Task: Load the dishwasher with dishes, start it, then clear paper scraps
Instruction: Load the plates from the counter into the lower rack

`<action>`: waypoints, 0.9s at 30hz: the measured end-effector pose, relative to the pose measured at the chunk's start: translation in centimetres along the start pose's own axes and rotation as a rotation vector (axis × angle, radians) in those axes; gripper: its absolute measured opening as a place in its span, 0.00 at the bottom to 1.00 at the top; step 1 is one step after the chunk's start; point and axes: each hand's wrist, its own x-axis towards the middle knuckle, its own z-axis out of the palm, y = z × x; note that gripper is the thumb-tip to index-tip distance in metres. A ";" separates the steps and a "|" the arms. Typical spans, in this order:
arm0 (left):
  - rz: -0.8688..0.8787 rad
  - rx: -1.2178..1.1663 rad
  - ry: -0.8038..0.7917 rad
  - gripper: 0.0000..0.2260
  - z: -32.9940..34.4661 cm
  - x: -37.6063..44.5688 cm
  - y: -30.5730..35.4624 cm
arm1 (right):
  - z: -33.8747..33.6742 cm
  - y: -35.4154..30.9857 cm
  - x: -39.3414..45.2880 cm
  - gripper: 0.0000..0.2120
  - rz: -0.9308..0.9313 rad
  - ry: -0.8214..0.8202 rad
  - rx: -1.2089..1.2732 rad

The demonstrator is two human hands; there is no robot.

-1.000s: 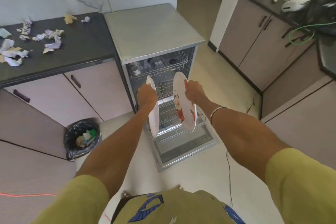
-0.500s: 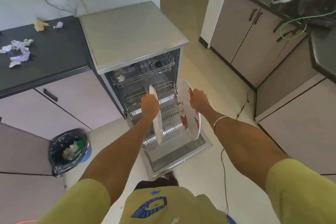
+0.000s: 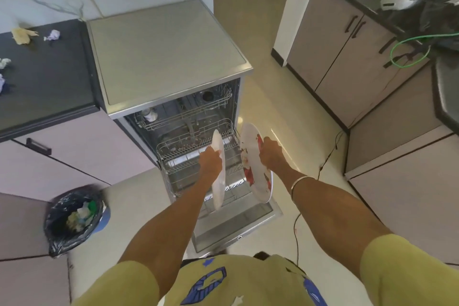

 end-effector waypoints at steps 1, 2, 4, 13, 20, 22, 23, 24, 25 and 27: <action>-0.017 -0.008 0.001 0.14 0.5 0.3 0.3 | -0.1 0.3 0.5 0.11 0.000 -0.013 0.008; -0.029 -0.010 0.004 0.13 1.0 0.6 0.6 | 0.0 0.6 1.1 0.11 0.004 -0.030 0.001; -0.045 -0.014 0.016 0.13 2.2 1.4 1.0 | -0.1 1.0 2.3 0.11 0.038 -0.053 0.042; -0.204 -0.075 0.048 0.15 7.9 4.9 3.1 | 0.0 4.3 9.1 0.10 0.024 -0.204 0.061; -0.343 -0.176 0.179 0.14 15.1 8.3 3.4 | 2.2 8.1 14.7 0.14 -0.025 -0.317 0.129; -0.368 -0.181 0.224 0.14 16.7 9.0 3.1 | 2.9 8.9 15.6 0.16 -0.050 -0.346 0.156; -0.374 -0.191 0.242 0.14 17.3 9.2 3.1 | 3.1 9.1 16.0 0.15 -0.046 -0.360 0.166; -0.373 -0.201 0.257 0.14 17.9 9.6 3.1 | 3.4 9.3 16.4 0.15 -0.038 -0.377 0.177; -0.378 -0.206 0.265 0.14 18.4 9.9 3.0 | 3.7 9.4 16.8 0.15 -0.025 -0.393 0.190; -0.380 -0.206 0.284 0.15 19.5 10.9 2.5 | 4.7 9.5 17.8 0.15 -0.011 -0.419 0.214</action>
